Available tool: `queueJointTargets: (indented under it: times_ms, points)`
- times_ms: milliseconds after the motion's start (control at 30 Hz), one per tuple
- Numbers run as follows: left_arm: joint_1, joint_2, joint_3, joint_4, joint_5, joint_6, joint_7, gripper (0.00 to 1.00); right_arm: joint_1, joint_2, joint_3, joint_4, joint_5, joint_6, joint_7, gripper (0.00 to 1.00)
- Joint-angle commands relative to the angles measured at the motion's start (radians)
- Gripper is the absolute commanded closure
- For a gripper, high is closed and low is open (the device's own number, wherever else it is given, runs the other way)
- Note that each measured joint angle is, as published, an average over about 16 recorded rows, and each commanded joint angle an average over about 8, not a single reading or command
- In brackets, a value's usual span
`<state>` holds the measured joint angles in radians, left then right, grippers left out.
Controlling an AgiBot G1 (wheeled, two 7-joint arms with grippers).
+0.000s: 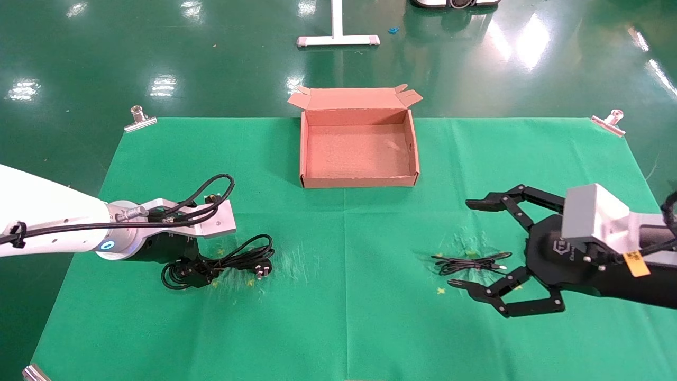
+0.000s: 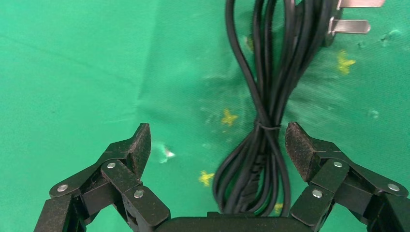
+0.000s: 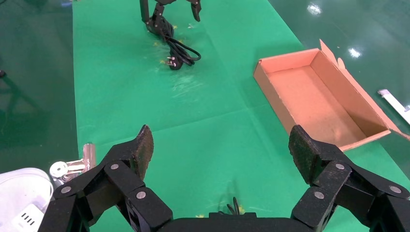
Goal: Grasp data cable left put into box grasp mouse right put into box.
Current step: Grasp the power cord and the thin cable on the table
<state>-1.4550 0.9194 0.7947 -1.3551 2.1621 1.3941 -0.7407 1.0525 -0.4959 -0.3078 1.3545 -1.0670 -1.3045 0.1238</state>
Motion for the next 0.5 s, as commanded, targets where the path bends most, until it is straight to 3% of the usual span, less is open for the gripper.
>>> queueJointTargets:
  times_ms: [33,500]
  points:
    - [0.001,0.004,0.002,0.0,0.011,-0.001,-0.012,0.0,0.0,0.001,0.0,0.0,-0.001,0.0,0.001,0.0]
    - [0.01,0.029,0.022,0.002,0.06,-0.008,-0.034,0.0,0.002,0.005,-0.003,-0.001,-0.019,0.012,0.006,0.0]
